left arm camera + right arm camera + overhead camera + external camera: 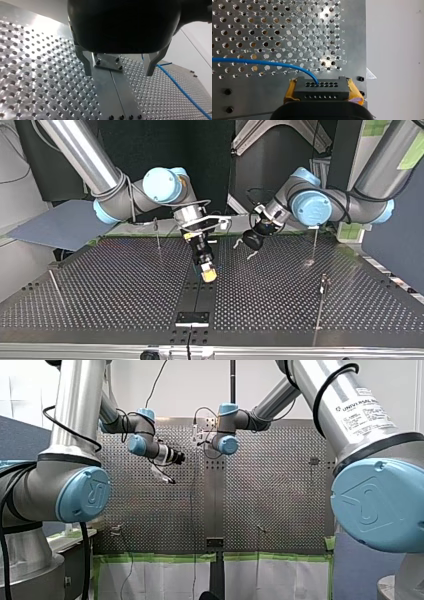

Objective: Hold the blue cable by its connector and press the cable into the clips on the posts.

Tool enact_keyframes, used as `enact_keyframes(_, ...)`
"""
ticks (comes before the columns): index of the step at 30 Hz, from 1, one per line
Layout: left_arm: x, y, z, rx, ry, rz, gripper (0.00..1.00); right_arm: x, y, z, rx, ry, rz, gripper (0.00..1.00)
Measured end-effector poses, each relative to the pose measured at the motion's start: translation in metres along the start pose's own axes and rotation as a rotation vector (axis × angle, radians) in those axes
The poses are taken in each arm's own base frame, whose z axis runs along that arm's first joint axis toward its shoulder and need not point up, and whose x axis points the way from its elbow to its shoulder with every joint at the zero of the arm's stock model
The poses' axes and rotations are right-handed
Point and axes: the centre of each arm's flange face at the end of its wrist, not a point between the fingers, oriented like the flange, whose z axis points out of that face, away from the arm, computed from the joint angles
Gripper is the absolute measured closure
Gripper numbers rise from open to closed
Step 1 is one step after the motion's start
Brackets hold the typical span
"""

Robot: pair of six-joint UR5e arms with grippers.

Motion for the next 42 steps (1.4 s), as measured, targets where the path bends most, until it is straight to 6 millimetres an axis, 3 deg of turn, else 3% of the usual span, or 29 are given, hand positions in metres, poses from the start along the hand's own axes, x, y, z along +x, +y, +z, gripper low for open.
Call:
enact_keyframes(8, 0.006, 0.005, -0.001, -0.005, -0.008, -0.065, 0.0, 0.0, 0.002, 0.0, -0.002, -0.001, -0.001, 1.0)
enact_keyframes(21, 0.033, 0.005, 0.0, -0.008, 0.027, -0.06, 0.0, 0.0, 0.002, 0.0, -0.003, 0.0, -0.001, 1.0)
enact_keyframes(42, 0.039, 0.005, 0.006, 0.035, 0.028, -0.089, 0.0, 0.001, -0.006, -0.001, 0.009, -0.001, 0.002, 1.0)
